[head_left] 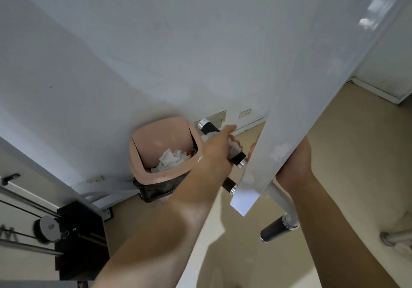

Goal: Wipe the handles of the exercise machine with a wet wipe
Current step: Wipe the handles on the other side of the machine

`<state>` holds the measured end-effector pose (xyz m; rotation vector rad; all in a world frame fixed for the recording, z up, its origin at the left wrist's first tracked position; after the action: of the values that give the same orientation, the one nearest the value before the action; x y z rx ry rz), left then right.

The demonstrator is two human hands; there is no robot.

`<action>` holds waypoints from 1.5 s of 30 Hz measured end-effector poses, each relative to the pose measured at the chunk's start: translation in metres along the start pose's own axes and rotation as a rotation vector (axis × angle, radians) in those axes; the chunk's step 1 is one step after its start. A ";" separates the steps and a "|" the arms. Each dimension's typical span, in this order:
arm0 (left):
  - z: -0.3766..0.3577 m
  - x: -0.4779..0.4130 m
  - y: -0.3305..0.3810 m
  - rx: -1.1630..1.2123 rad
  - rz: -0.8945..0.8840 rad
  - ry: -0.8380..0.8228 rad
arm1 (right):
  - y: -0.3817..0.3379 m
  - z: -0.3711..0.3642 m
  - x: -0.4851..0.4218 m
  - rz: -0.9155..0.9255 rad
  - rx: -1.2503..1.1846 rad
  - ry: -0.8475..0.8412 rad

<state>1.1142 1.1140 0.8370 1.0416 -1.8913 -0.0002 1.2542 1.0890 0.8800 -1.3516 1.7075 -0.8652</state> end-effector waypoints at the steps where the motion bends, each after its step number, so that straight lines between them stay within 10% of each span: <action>1: 0.003 0.000 0.012 0.043 0.011 -0.068 | 0.001 0.000 0.000 0.002 0.001 -0.007; 14: 0.002 0.016 -0.029 -0.103 0.029 -0.442 | 0.007 -0.004 -0.009 -0.037 0.002 -0.053; 24: -0.003 -0.006 -0.010 -0.197 -0.081 0.190 | 0.005 0.001 -0.012 -0.052 0.011 -0.014; 35: -0.003 0.007 -0.011 0.107 -0.067 -0.683 | 0.004 -0.009 0.000 -0.079 -0.015 0.003; 42: 0.008 0.002 -0.028 -0.235 -0.106 0.085 | -0.001 -0.009 -0.001 -0.022 0.028 0.025; 45: 0.005 0.003 -0.026 -0.220 -0.116 0.058 | -0.001 -0.008 0.001 -0.017 0.027 0.034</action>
<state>1.1269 1.0933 0.8262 0.9876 -1.7323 -0.2382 1.2476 1.0881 0.8842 -1.3425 1.7062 -0.9229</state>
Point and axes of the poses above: each hand's wrist, its own x-axis away from the middle knuckle, its own z-axis out of the back of the hand, y = z × x, the point moved 5 cm from there along -x, towards the middle knuckle, and after that the axes turned 13 degrees about z, right-handed, at the moved point
